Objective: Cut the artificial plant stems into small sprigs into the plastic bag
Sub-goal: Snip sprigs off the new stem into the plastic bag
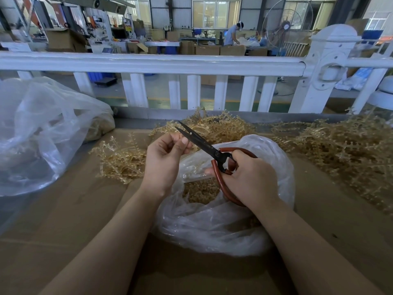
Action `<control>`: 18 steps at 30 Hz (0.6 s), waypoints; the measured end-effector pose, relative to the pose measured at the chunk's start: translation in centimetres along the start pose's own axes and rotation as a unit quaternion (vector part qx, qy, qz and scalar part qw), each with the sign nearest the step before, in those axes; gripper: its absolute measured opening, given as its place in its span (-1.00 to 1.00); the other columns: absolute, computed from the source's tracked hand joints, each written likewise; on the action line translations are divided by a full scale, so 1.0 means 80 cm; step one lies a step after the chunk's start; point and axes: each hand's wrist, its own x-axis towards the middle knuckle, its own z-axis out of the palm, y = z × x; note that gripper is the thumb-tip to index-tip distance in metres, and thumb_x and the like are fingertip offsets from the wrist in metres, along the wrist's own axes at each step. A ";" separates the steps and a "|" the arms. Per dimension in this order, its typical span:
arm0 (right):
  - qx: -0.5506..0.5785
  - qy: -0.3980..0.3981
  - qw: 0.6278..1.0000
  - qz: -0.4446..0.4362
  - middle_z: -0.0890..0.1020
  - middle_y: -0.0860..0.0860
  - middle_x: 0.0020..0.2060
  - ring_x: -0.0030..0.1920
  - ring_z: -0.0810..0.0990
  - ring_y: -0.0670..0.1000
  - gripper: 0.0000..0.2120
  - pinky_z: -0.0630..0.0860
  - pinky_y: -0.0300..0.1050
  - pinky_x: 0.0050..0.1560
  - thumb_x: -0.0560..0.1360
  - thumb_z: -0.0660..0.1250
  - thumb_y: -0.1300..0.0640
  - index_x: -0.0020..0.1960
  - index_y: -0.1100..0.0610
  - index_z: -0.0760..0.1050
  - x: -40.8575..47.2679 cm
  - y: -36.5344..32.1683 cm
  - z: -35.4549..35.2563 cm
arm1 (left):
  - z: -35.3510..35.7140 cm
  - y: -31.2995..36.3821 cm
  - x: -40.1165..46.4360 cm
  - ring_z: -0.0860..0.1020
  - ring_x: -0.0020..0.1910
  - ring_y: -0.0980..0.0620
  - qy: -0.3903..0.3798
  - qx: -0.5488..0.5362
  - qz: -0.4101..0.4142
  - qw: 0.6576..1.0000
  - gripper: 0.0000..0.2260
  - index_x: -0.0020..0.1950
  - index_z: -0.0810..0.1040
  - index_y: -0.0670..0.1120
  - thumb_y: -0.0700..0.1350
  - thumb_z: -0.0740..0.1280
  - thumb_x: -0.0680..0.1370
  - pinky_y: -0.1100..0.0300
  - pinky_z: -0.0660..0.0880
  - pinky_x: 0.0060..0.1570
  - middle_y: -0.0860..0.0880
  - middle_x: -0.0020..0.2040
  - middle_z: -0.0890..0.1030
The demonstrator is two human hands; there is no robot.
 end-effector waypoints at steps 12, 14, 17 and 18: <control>0.077 -0.012 0.996 0.040 0.56 -0.24 -0.34 -0.35 0.52 -0.25 -0.46 0.42 -0.46 -0.31 0.37 0.29 -0.47 -0.03 -0.01 0.62 -0.002 0.008 0.016 | 0.004 0.001 -0.003 0.57 -0.25 0.12 -0.038 -0.005 -0.031 0.999 -0.84 -0.17 0.63 -0.12 -0.29 0.35 0.57 0.29 0.53 -0.13 0.03 -0.29 0.64; 0.142 -0.005 0.987 0.068 0.57 -0.27 -0.36 -0.29 0.57 -0.27 -0.52 0.44 -0.50 -0.21 0.38 0.38 -0.39 0.05 -0.03 0.66 -0.001 0.007 0.017 | 0.006 0.000 -0.005 0.58 -0.25 0.12 -0.055 0.008 -0.049 0.997 -0.87 -0.16 0.66 -0.14 -0.29 0.38 0.55 0.30 0.53 -0.17 0.01 -0.27 0.66; 0.235 -0.037 0.965 0.108 0.62 -0.19 -0.41 -0.31 0.62 -0.18 -0.61 0.50 -0.33 -0.26 0.34 0.36 -0.43 -0.20 -0.11 0.59 0.003 0.003 0.019 | 0.010 -0.001 -0.007 0.56 -0.22 0.08 -0.090 0.031 -0.055 0.994 -0.89 -0.16 0.68 -0.20 -0.29 0.39 0.55 0.31 0.51 -0.17 -0.09 -0.23 0.67; 0.253 -0.055 0.958 0.122 0.64 -0.17 -0.40 -0.32 0.63 -0.15 -0.63 0.54 -0.23 -0.26 0.36 0.39 -0.38 -0.22 -0.08 0.59 0.004 0.002 0.020 | 0.010 -0.001 -0.007 0.56 -0.22 0.08 -0.099 0.032 -0.054 0.993 -0.88 -0.18 0.68 -0.19 -0.30 0.39 0.54 0.31 0.50 -0.17 -0.09 -0.23 0.67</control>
